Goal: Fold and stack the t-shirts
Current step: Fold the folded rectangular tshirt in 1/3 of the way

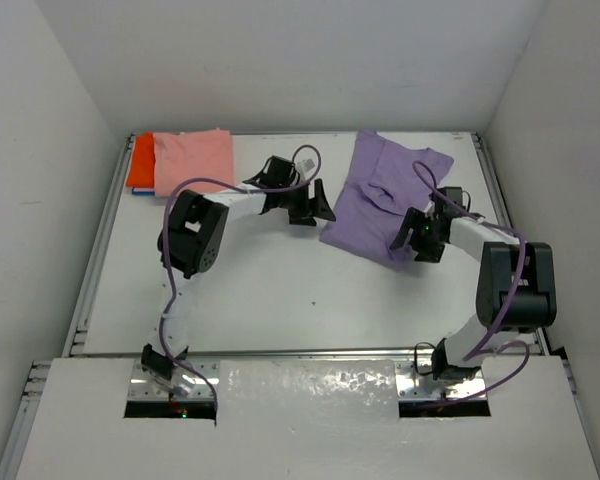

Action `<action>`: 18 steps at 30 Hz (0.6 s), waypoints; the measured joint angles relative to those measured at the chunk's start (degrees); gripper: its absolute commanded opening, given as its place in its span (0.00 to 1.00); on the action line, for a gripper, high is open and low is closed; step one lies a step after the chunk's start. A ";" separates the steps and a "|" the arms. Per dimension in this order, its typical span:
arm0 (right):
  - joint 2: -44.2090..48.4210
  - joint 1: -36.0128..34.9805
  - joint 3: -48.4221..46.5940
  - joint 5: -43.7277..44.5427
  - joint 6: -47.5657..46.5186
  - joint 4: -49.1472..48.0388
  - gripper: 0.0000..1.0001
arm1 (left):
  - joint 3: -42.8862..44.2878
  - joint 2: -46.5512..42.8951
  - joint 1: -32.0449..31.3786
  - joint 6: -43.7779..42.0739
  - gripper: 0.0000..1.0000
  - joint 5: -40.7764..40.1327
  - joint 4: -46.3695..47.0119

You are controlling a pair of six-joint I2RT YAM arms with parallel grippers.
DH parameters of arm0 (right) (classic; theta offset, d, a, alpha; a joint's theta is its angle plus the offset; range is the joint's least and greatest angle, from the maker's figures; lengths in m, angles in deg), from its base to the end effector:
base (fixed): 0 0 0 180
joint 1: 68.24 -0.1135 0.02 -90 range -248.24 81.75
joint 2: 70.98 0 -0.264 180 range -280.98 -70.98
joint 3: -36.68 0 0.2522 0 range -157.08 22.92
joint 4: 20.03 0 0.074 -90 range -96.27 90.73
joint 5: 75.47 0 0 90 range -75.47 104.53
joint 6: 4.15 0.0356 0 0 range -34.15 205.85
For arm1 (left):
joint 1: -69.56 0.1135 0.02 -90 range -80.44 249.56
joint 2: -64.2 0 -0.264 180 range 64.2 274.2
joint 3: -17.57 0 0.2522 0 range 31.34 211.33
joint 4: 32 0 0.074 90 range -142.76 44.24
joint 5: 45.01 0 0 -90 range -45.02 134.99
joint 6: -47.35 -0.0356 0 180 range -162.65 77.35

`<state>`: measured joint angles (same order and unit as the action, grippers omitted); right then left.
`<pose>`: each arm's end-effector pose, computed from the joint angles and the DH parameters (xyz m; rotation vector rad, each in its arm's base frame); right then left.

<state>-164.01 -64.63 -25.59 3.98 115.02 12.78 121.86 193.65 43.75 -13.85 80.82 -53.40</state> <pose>0.2990 -0.0123 0.1505 0.7074 2.6132 0.3843 0.4291 -0.2307 0.1354 0.2561 2.5030 -1.1728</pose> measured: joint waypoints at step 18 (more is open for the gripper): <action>0.28 -0.37 5.27 -7.58 1.01 -6.62 0.49 | -5.25 -0.24 -3.54 -1.68 0.00 1.64 -1.09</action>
<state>-163.73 -65.00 -20.33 -3.60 116.03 6.16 116.61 193.41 40.21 -15.54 82.46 -54.50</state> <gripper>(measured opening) 0.571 0.009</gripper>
